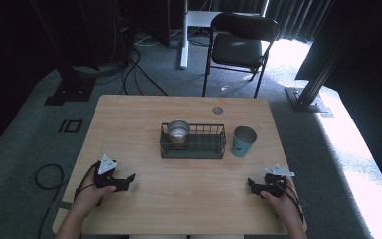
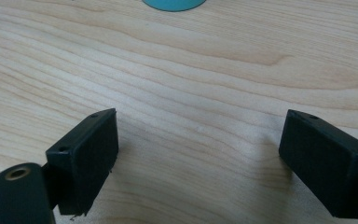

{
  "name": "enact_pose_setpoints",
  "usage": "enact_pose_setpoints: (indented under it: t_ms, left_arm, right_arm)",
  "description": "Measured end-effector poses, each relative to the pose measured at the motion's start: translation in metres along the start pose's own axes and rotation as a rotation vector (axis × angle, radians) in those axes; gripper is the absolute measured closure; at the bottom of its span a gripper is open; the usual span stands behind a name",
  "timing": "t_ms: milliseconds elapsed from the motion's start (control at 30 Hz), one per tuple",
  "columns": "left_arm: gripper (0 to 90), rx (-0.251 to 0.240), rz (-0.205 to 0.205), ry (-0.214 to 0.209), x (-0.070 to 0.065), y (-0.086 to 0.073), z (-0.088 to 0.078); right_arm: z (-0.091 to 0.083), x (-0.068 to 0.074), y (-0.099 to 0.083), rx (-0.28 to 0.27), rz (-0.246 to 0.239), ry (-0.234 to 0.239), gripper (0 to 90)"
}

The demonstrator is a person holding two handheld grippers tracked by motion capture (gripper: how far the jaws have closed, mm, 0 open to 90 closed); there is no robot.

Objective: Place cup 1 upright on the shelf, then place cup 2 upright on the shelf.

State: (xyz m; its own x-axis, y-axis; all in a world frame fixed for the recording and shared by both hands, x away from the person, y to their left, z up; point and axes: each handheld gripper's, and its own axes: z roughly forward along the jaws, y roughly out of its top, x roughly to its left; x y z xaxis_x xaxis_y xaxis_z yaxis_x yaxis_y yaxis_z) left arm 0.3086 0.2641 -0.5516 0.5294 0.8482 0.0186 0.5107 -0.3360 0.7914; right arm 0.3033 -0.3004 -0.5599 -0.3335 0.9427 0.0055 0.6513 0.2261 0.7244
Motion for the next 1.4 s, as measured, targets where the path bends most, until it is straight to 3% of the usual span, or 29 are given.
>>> enact_pose_setpoints:
  t_ms: [433,533,600,667,1400]
  left_arm:
    - [3.4,0.060,0.036,0.041,0.003,-0.015,-0.013]
    - [3.4,0.123,0.046,0.050,0.003,-0.018,-0.013]
    - [3.0,0.135,0.027,0.032,0.003,-0.019,-0.013]
    - [3.0,0.152,-0.017,0.008,0.003,-0.019,-0.013]
    - [2.7,0.151,-0.032,0.022,-0.002,-0.020,-0.014]
  right_arm:
    - [0.000,0.000,0.000,0.000,0.000,0.000,11.3]
    - [0.000,0.000,0.000,0.000,0.000,0.000,11.3]
    - [0.000,0.000,0.000,0.000,0.000,0.000,11.3]
    - [0.000,0.000,0.000,0.000,0.000,0.000,11.3]
    - [0.000,0.000,0.000,0.001,-0.011,0.009,11.3]
